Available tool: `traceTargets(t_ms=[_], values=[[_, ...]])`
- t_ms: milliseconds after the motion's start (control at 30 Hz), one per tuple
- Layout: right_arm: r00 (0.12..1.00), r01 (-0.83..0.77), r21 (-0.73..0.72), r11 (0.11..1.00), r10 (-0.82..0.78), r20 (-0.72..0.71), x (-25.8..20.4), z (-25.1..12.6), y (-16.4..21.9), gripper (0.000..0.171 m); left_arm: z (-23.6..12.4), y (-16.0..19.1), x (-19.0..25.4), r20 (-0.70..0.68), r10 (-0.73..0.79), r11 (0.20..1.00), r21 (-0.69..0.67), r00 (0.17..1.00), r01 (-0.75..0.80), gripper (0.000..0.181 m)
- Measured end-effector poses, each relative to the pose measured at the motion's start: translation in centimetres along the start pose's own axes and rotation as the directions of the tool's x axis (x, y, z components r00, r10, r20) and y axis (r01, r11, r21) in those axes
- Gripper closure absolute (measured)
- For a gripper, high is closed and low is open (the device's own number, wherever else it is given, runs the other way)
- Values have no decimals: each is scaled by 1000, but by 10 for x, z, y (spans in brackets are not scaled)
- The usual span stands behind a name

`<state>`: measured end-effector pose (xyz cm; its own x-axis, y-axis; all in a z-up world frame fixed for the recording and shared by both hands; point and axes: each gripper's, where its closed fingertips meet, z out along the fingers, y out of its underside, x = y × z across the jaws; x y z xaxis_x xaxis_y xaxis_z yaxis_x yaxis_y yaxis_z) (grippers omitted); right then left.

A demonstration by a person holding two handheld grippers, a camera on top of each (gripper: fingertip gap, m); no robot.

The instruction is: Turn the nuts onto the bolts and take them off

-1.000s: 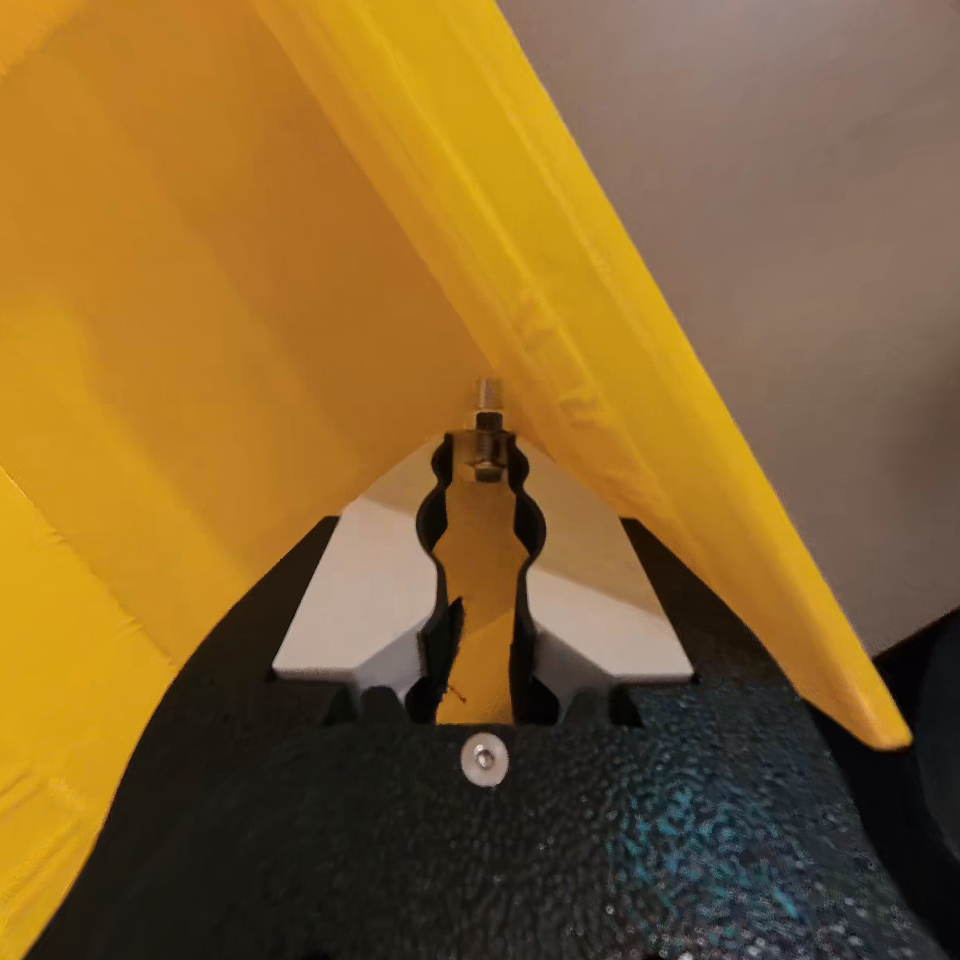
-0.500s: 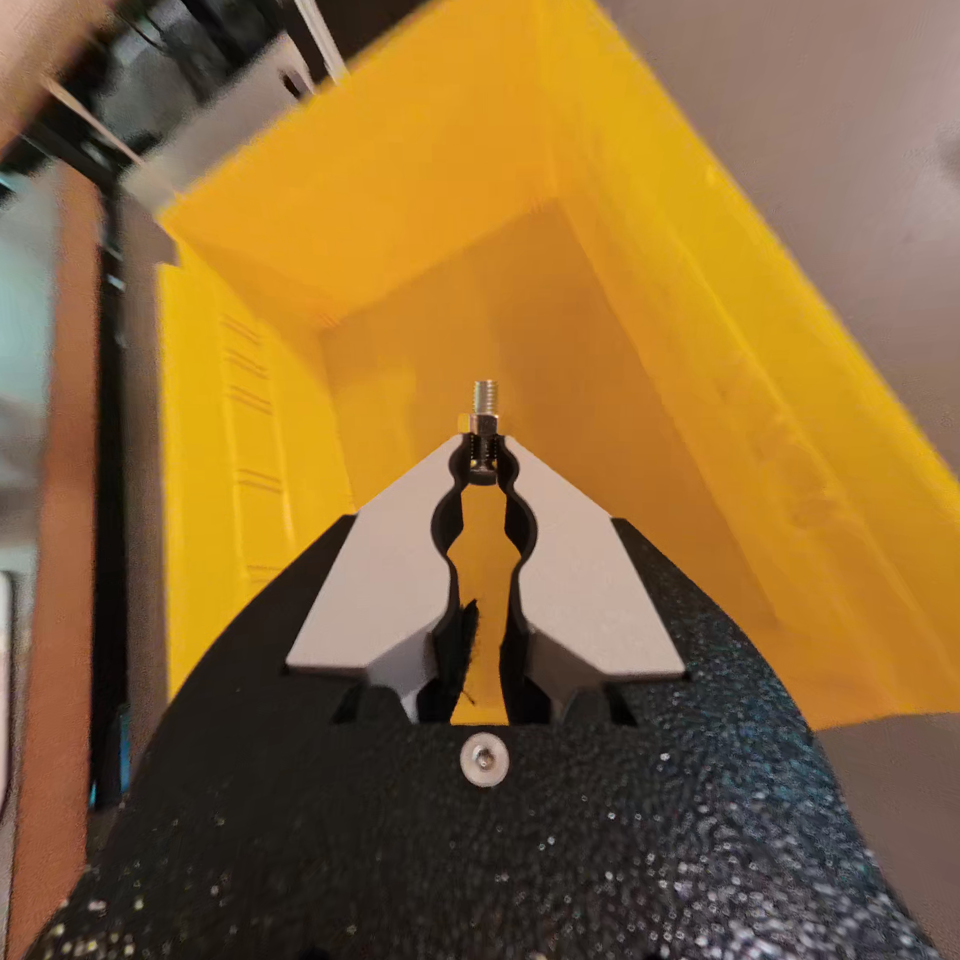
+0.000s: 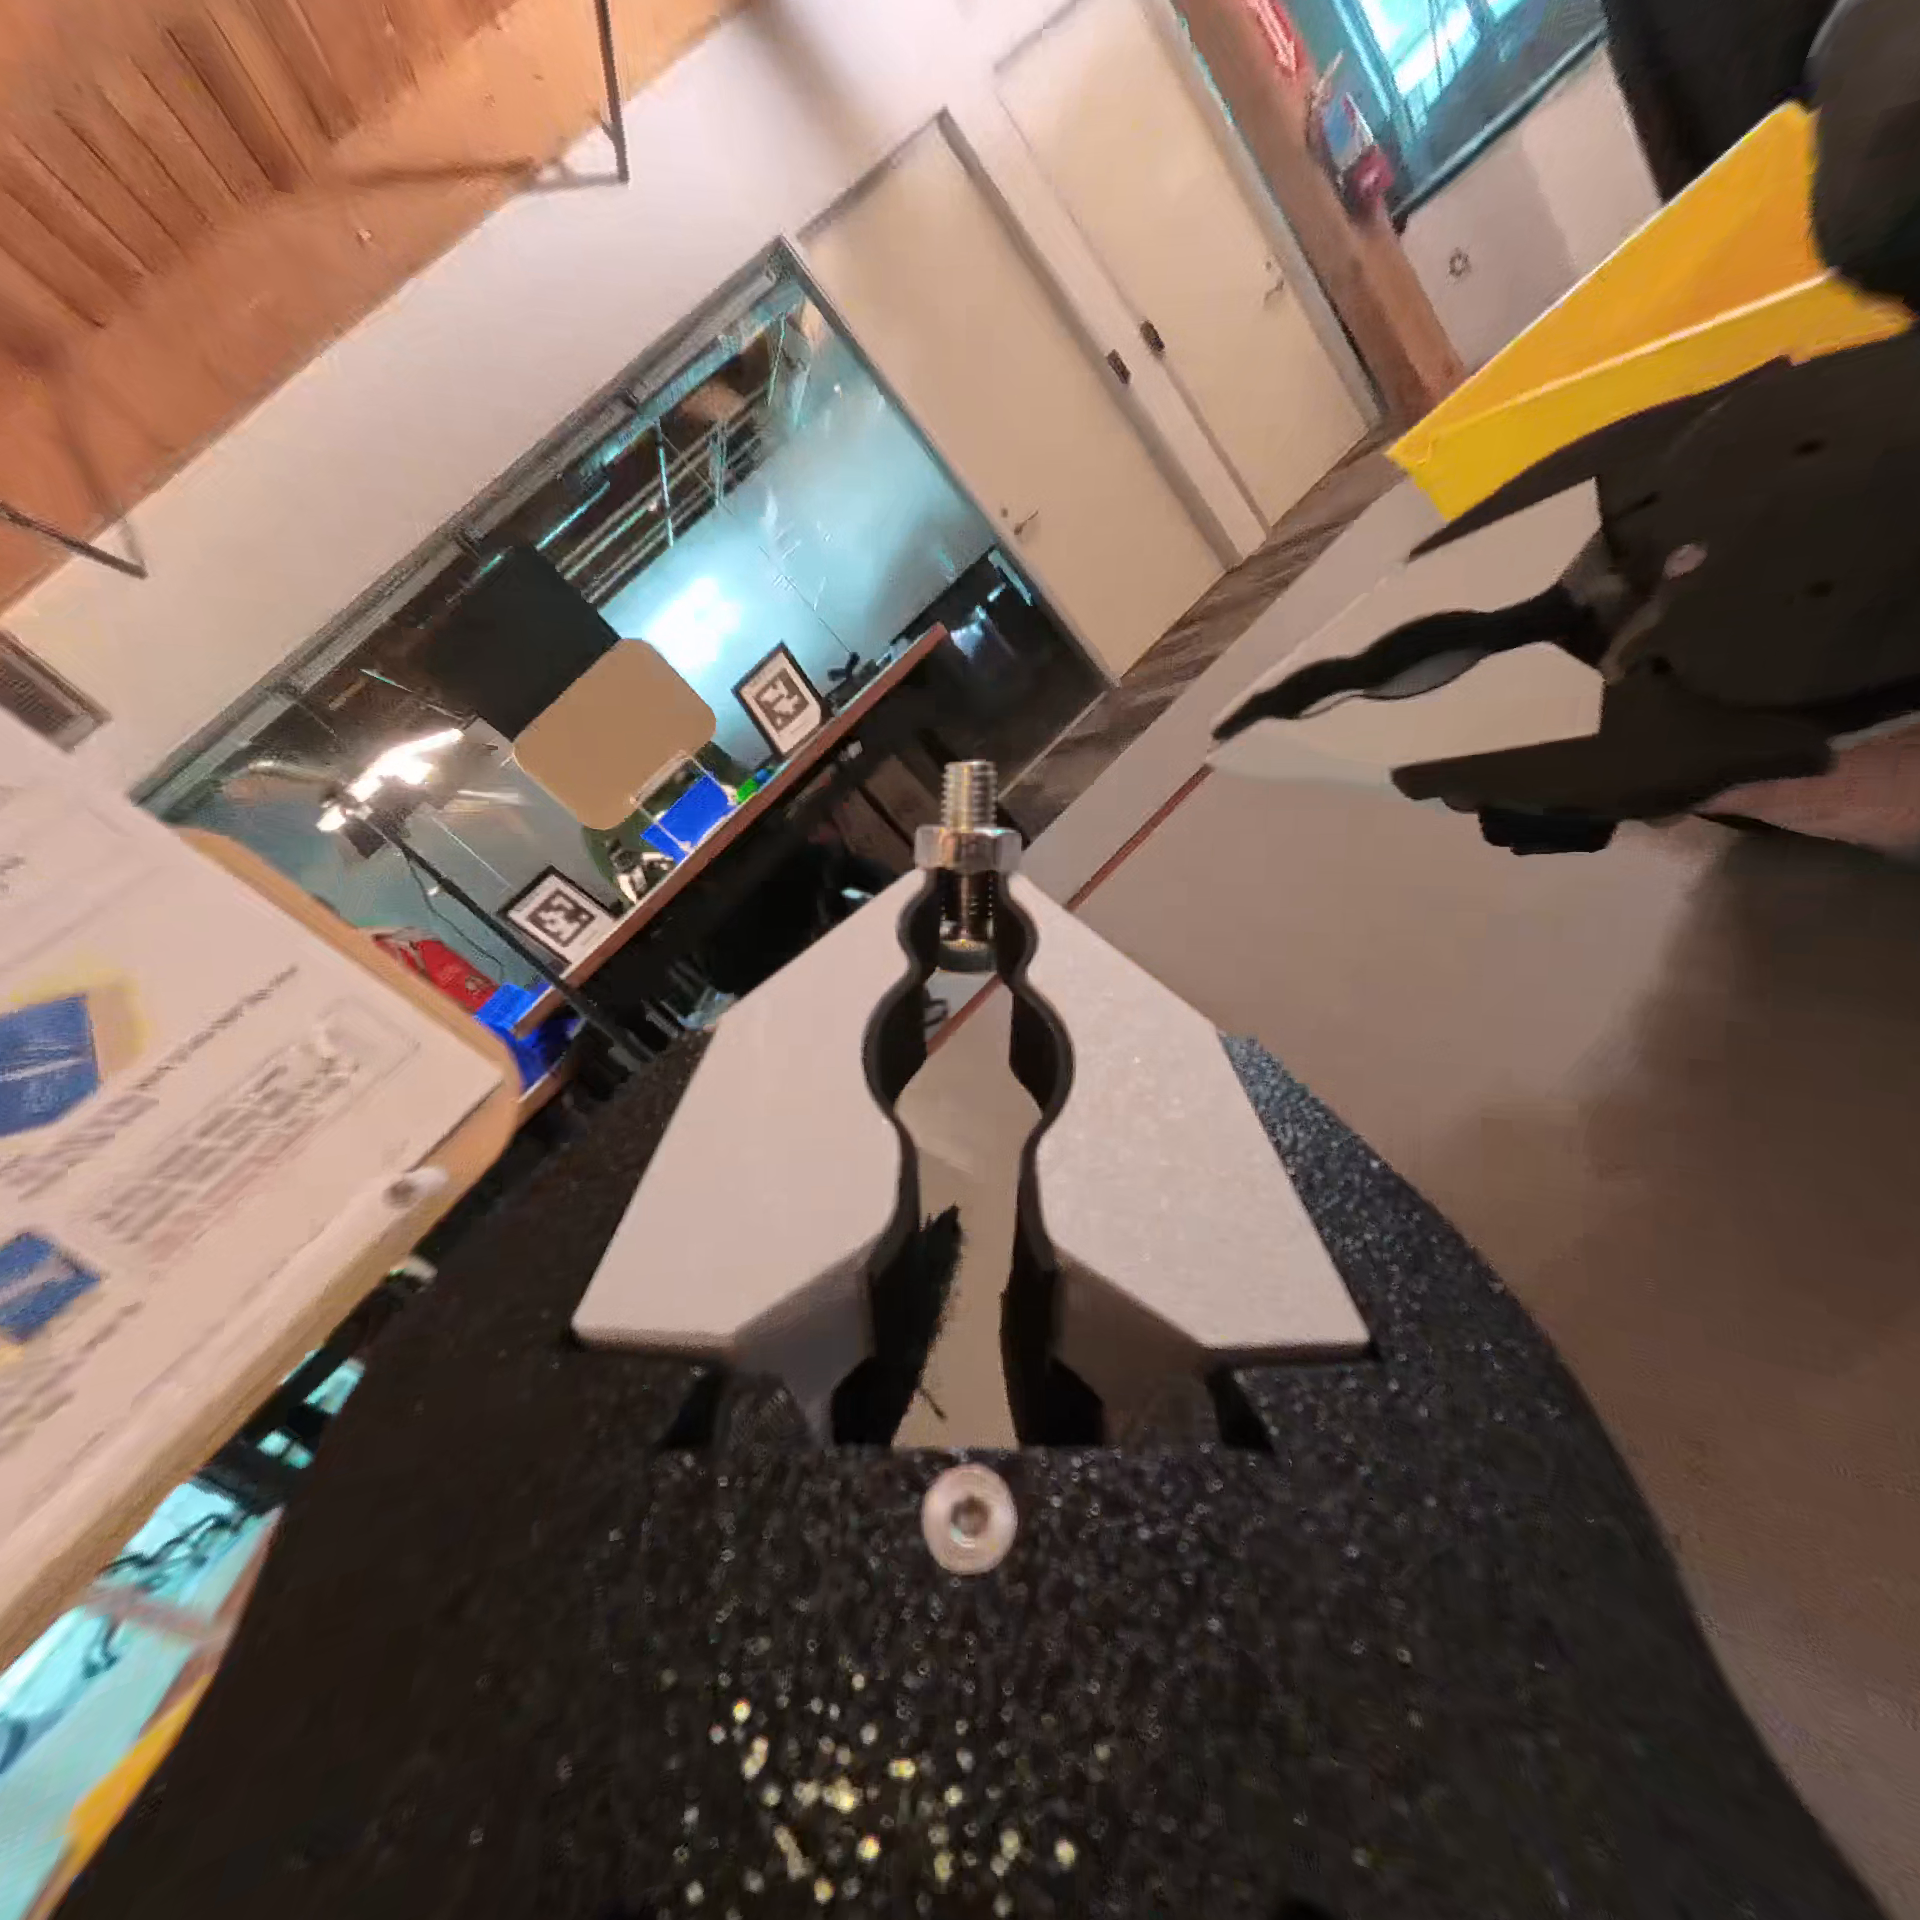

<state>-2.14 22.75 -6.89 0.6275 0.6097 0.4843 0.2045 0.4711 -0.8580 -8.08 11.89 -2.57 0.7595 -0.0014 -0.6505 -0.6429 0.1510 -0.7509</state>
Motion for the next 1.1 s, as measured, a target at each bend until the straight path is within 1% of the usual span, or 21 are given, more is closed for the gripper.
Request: traceTargets(t_ms=[33, 67, 100, 133, 233, 267, 333, 400, 500, 600, 867, 1000, 1100], values=[[1000, 19, -8, 1000, -19, -5, 1, 0, 2, 167, 15, 13, 9, -16, -7, 1000, -19, 1000, 6, 174], [1000, 23, -9, 1000, -23, -4, 1, 1, 2, 167, 29, 29, 17, -41, -24, 997, -74, 999, 21, 174], [1000, 13, -7, 1000, -13, -4, 2, 1, 2, 167, 42, 43, 23, -69, -63, 989, -136, 996, 53, 174], [1000, 0, -2, 1000, 0, -3, 3, 1, 2, 167, 52, 52, 27, -90, -100, 983, -162, 991, 85, 174], [1000, -9, 13, 1000, 9, 14, 4, 5, 3, 167, 69, 68, 27, -72, -190, 971, -163, 979, 176, 174], [1000, -6, 16, 1000, 5, 24, 4, 7, 4, 167, 71, 75, 31, -92, -225, 962, -177, 970, 206, 174], [999, 5, 23, 1000, -6, 50, 2, 11, 5, 167, 71, 85, 43, -164, -278, 941, -242, 946, 235, 174], [997, 10, 29, 1000, -12, 72, -2, 12, 5, 167, 66, 88, 54, -239, -308, 928, -290, 921, 235, 174], [995, 10, 45, 999, -15, 102, -9, 12, 0, 167, 56, 96, 69, -298, -351, 897, -378, 888, 228, 174], [987, 2, 40, 999, -8, 163, -22, 11, -3, 168, 51, 97, 78, -332, -384, 877, -422, 862, 228, 174], [954, 167, 70, 983, -179, 239, -50, 8, -8, 168, 47, 102, 88, -377, -428, 854, -467, 821, 231, 174], [938, 180, 47, 982, -186, 291, -60, 7, -4, 167, 46, 106, 92, -393, -428, 851, -479, 814, 216, 174], [940, 177, 24, 984, -176, 292, -60, 8, -1, 166, 46, 107, 93, -399, -409, 858, -475, 820, 196, 174]])
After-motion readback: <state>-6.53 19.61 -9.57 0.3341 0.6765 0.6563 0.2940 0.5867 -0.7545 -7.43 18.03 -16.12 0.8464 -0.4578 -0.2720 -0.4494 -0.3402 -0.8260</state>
